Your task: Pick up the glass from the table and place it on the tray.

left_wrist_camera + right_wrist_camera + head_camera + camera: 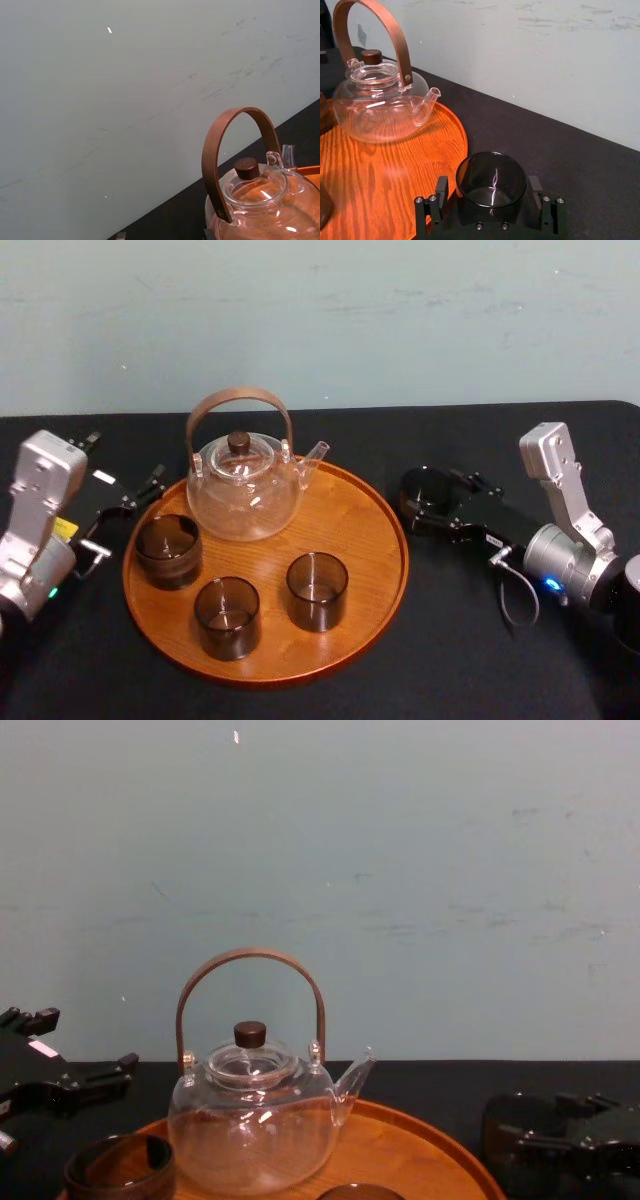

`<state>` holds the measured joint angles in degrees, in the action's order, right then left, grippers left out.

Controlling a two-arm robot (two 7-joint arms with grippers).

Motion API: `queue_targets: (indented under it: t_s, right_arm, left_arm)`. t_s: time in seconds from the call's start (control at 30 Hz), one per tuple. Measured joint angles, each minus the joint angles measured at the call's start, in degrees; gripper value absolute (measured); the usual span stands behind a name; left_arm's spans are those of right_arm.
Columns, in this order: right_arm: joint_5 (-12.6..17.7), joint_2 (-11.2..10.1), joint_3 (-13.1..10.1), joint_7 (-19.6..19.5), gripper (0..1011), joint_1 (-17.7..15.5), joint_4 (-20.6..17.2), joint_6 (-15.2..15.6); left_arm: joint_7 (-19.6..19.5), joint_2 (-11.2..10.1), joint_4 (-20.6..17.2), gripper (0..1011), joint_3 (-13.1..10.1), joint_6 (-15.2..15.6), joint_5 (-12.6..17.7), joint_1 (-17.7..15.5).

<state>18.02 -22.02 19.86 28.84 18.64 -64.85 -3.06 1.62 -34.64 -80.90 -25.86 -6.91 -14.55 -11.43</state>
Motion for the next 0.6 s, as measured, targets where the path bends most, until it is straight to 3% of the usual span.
queue_targets:
  t_s: [0.6]
  right_arm:
    - [0.5,0.6,0.4,0.5,1002,1.7,2.3,0.4]
  left_arm:
    - [0.0,0.0,0.0,1001,0.0,0.0,0.0,0.0]
